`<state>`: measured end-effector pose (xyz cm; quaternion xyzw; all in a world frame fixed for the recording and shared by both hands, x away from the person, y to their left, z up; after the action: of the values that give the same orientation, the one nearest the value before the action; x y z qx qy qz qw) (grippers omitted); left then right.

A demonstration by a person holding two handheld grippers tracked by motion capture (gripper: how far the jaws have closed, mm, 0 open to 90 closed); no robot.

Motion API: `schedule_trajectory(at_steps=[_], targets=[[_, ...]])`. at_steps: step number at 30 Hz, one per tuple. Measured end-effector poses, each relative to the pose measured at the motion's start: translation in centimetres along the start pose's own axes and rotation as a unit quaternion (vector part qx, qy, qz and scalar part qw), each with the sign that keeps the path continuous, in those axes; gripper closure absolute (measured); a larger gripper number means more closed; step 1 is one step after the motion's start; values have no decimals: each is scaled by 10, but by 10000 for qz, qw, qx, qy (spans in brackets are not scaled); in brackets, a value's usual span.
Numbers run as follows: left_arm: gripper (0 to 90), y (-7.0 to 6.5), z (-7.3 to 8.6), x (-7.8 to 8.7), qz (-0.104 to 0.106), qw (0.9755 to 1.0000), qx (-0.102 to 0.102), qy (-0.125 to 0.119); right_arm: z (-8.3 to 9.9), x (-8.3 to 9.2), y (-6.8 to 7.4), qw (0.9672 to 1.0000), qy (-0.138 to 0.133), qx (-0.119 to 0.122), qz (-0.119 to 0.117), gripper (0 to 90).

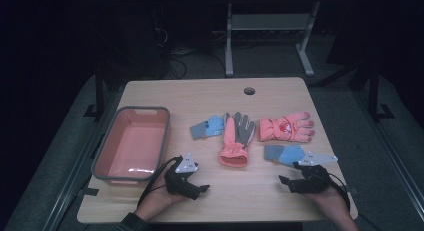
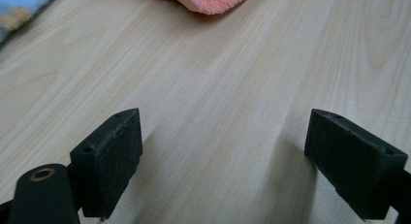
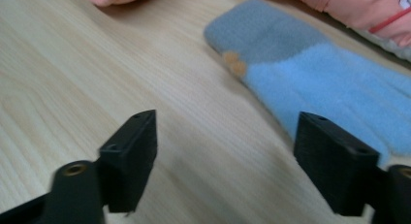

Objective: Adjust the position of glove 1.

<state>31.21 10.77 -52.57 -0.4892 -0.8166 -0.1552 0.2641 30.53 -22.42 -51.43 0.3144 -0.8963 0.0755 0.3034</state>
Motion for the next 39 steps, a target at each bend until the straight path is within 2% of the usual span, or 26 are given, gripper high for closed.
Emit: schedule_trajectory(at_steps=[4,5,8,11,17,20,24,33,39], targets=[[128,0,0,0,-15,10000,15,3,-7,1,2,9999,-53,87,92,454],[128,0,0,1,-15,10000,9,8,-10,2,3,9999,-55,50,111,528],[128,0,0,0,-15,10000,17,-1,-14,2,3,9999,-95,23,106,580],[128,0,0,0,-4,10000,6,-4,-20,-2,1,9998,-180,-71,74,725],[127,0,0,0,4,10000,-5,2,-28,-10,-2,9997,-233,-111,5,861],[127,0,0,0,3,10000,-5,3,-32,-14,-3,9996,-280,-100,-23,885],[128,0,0,0,4,10000,-1,3,-36,-23,-5,9997,-129,-208,-23,898],[127,1,1,1,15,10000,-35,63,-48,-41,-14,9998,-97,-115,118,899],[128,1,1,1,13,10000,-32,54,-54,-51,-19,9997,-40,-177,170,899]])
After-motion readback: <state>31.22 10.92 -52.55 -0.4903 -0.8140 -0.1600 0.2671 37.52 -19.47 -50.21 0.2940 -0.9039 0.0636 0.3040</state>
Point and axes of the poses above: each handheld gripper's, and its own axes: x roughly backward along the jaws, z roughly out of its underside, y roughly to its left, the point moved 7 cm from there along -x, roughly forward along the jaws, and after that the axes turned 8 degrees about -y, right-handed, at the moved point
